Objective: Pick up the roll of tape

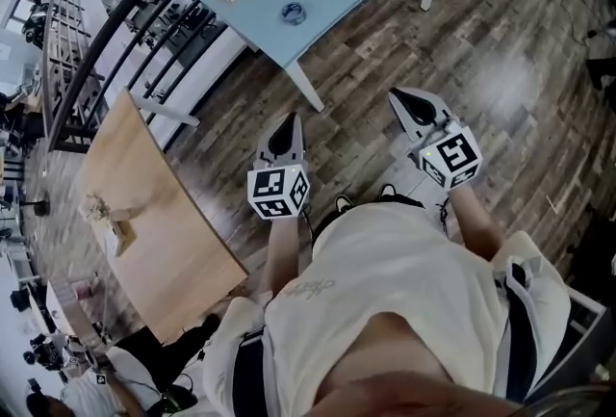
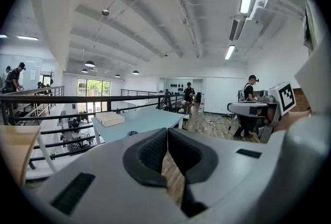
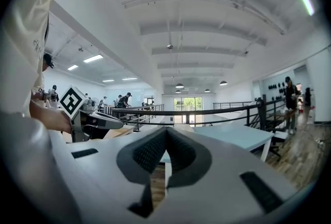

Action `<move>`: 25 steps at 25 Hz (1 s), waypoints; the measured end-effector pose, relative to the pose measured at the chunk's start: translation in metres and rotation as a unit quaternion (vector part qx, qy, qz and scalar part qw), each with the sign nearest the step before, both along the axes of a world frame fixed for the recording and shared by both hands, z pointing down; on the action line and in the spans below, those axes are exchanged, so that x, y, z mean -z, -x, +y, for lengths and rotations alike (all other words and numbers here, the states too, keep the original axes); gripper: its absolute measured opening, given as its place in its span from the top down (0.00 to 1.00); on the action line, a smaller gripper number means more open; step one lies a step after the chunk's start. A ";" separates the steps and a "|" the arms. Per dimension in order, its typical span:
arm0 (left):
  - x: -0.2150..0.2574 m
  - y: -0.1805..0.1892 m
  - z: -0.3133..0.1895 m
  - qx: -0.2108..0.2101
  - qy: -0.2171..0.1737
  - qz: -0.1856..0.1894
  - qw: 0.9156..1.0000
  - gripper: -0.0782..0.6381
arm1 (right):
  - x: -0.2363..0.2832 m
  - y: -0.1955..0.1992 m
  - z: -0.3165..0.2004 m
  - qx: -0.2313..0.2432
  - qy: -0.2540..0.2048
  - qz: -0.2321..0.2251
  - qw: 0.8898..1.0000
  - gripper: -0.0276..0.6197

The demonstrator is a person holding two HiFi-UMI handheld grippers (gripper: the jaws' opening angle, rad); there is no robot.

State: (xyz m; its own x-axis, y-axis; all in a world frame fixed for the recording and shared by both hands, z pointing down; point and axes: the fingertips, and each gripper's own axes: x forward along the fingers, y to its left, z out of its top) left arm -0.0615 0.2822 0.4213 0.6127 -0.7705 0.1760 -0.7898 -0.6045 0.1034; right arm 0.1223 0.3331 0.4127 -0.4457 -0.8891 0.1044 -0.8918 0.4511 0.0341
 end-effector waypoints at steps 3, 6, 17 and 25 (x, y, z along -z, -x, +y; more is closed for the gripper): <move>-0.003 -0.007 0.003 0.004 0.002 0.000 1.000 0.86 | 0.000 -0.002 0.001 0.010 -0.004 0.003 1.000 0.95; -0.008 -0.015 0.007 0.008 0.002 -0.001 1.000 0.86 | 0.002 -0.004 0.003 0.024 -0.018 0.016 0.999 0.74; -0.019 -0.039 0.019 0.017 0.011 -0.005 1.000 0.86 | -0.010 -0.021 0.015 0.036 -0.009 0.018 0.999 0.66; -0.041 -0.037 0.017 0.020 0.044 -0.026 0.999 0.86 | -0.034 -0.028 0.003 0.033 0.019 0.000 0.999 0.67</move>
